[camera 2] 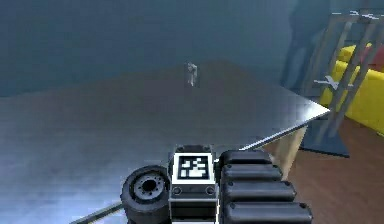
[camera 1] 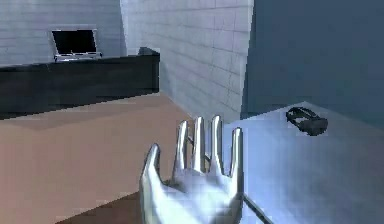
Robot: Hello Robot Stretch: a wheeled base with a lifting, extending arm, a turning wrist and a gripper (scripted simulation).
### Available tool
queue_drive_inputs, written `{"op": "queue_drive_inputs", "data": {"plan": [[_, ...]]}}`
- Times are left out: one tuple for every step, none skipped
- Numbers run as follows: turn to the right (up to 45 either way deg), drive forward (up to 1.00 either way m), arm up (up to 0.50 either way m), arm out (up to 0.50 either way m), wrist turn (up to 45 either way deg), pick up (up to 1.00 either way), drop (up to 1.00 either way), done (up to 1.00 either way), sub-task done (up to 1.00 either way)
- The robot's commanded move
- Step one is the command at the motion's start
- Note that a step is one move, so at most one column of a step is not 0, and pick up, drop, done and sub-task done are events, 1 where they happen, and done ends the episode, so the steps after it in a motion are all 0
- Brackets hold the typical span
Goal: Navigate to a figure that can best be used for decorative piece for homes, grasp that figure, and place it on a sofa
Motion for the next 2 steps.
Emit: {"op": "queue_drive_inputs", "data": {"plan": [[-45.0, 0.00, 0.00, 0.00, 0.0, 0.00, 0.00, 0.00, 0.00], [-45.0, 0.00, 0.00, 0.00, 0.0, 0.00, 0.00, 0.00, 0.00]]}}
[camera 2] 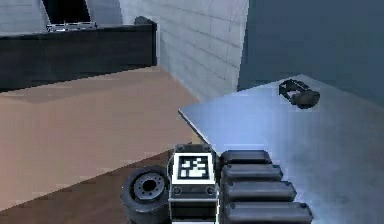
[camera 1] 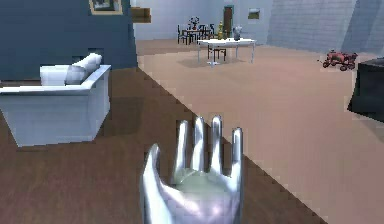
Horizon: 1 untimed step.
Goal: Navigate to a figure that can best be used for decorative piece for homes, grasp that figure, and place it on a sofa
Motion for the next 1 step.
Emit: {"op": "queue_drive_inputs", "data": {"plan": [[-27.0, 0.00, 0.00, 0.00, 0.0, 0.00, 0.00, 0.00, 0.00]]}}
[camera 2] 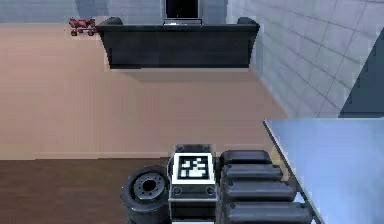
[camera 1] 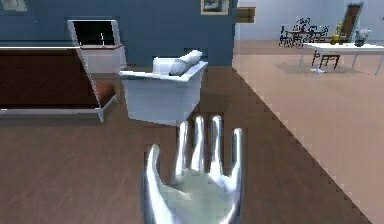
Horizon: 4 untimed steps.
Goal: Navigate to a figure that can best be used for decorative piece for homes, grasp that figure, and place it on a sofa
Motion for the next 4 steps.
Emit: {"op": "queue_drive_inputs", "data": {"plan": [[0.0, 0.20, 0.00, 0.00, 0.0, 0.00, 0.00, 0.00, 0.00], [15.0, 0.00, 0.00, 0.00, 0.0, 0.00, 0.00, 0.00, 0.00], [0.0, 1.00, 0.00, 0.00, 0.0, 0.00, 0.00, 0.00, 0.00], [3.0, 0.00, 0.00, 0.00, 0.0, 0.00, 0.00, 0.00, 0.00]]}}
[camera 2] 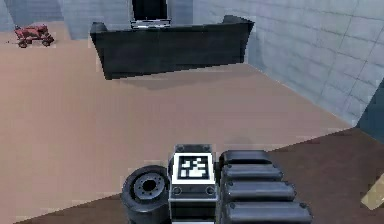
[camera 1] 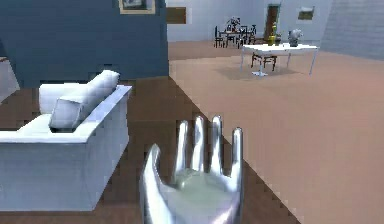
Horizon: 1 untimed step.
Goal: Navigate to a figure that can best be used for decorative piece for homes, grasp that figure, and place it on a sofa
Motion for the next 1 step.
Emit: {"op": "queue_drive_inputs", "data": {"plan": [[0.0, 1.00, 0.00, 0.00, 0.0, 0.00, 0.00, 0.00, 0.00]]}}
